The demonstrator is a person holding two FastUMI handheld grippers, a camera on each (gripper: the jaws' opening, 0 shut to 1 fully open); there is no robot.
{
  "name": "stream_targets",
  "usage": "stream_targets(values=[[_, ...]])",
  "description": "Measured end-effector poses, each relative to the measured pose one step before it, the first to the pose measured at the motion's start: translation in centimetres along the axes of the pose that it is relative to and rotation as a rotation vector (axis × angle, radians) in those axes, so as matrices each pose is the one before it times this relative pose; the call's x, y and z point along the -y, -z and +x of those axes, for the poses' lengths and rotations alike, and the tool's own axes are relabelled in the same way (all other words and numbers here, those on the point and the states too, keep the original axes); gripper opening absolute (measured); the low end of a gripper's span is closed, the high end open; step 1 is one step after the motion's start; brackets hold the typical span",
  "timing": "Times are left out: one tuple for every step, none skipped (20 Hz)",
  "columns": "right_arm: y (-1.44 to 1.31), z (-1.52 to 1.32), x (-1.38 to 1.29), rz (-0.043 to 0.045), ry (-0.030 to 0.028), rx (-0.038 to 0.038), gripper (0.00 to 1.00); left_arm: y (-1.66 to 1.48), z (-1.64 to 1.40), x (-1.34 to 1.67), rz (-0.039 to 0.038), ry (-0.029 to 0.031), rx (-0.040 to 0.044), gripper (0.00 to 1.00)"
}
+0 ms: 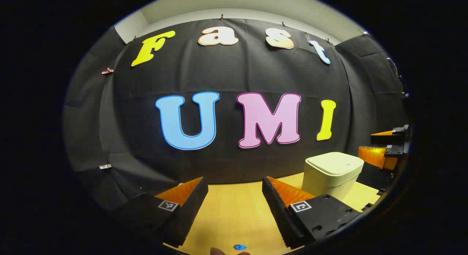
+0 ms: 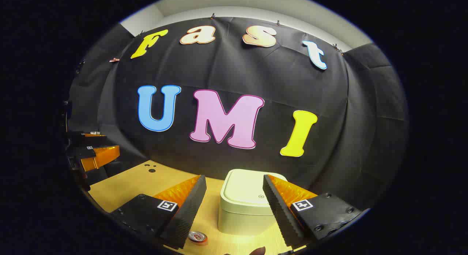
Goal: Press the lid of the desktop garbage bin to open it, pick up the crumpled paper on the desktop and throw it into the bin, then pick up the pop can on the desktop and drop it into the bin, and finally close the garbage bin lid.
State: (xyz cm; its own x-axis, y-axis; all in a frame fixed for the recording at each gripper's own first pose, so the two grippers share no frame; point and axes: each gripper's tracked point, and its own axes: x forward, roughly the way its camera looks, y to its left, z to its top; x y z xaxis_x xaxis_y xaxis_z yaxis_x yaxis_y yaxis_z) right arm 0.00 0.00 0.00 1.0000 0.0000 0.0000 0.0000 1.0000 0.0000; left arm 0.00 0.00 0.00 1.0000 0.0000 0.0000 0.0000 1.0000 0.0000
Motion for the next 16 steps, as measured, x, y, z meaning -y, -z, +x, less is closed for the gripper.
stream_targets(values=[[-0.14,0.037,0.085,-0.00191,0.00005,0.00219,0.98,-0.003,-0.055,0.019,0.00121,-0.00026,0.00013,0.95],[-0.151,-0.034,-0.023,-0.00053,0.00021,0.00133,0.98,-0.047,0.049,0.028,0.00086,-0.00114,0.00077,0.95],[0.068,-0.035,0.003,0.00129,-0.00107,0.00023,0.98,0.145,-0.022,0.03,-0.00018,-0.00111,-0.00101,0.95],[-0.006,0.002,0.021,0.0014,-0.00138,-0.00096,0.98,-0.115,-0.021,0.026,-0.00095,0.00032,-0.00068,0.95],[0.099,-0.02,0.028,0.00091,-0.00158,-0.00187,0.98,0.08,0.032,0.091,0.0006,0.00089,-0.00056,0.95],[0.055,0.069,0.056,-0.0002,-0.00039,-0.00307,0.98,-0.114,0.001,-0.024,0.00141,-0.00099,-0.00036,0.95],[0.055,0.08,0.111,-0.0008,0.00051,-0.00133,0.98,0.122,-0.032,0.039,0.001,-0.00031,0.00015,0.95],[0.04,0.028,0.061,-0.00088,0.00036,-0.00149,0.98,-0.062,-0.025,-0.01,-0.00023,-0.00123,0.00011,0.95],[-0.024,0.04,0.06,0.00023,-0.00041,0.00045,0.98,0.045,0.027,0.056,-0.0007,-0.00015,0.00021,0.95],[-0.107,0.043,0.078,0.0003,-0.00014,0.00118,0.98,-0.109,0.065,-0.059,-0.00176,-0.00229,-0.00043,0.95],[-0.042,0.134,0.015,0.00075,-0.00075,0.00101,0.98,0.15,0.021,0.071,-0.00196,-0.00065,-0.00092,0.95],[-0.114,0.014,0.064,0.00009,-0.00007,0.00157,0.98,-0.072,0.018,-0.017,-0.00178,-0.00195,-0.00052,0.95],[0.098,0.02,0.0,-0.00067,-0.00045,-0.00116,0.98,0.064,0.026,0.004,-0.00152,-0.00204,-0.00048,0.95],[0.11,0.179,-0.059,-0.00017,-0.00403,-0.00573,0.98,-0.02,0.035,-0.019,-0.00126,-0.00073,-0.00061,0.95],[0.095,0.094,-0.094,0.00127,-0.00927,-0.00992,0.98,0.09,-0.007,0.002,0.00049,-0.00202,-0.00031,0.95],[0.135,0.114,-0.14,0.00294,-0.00638,-0.0085,0.96,-0.112,0.039,-0.084,0.00112,-0.00204,0.00105,0.95]])
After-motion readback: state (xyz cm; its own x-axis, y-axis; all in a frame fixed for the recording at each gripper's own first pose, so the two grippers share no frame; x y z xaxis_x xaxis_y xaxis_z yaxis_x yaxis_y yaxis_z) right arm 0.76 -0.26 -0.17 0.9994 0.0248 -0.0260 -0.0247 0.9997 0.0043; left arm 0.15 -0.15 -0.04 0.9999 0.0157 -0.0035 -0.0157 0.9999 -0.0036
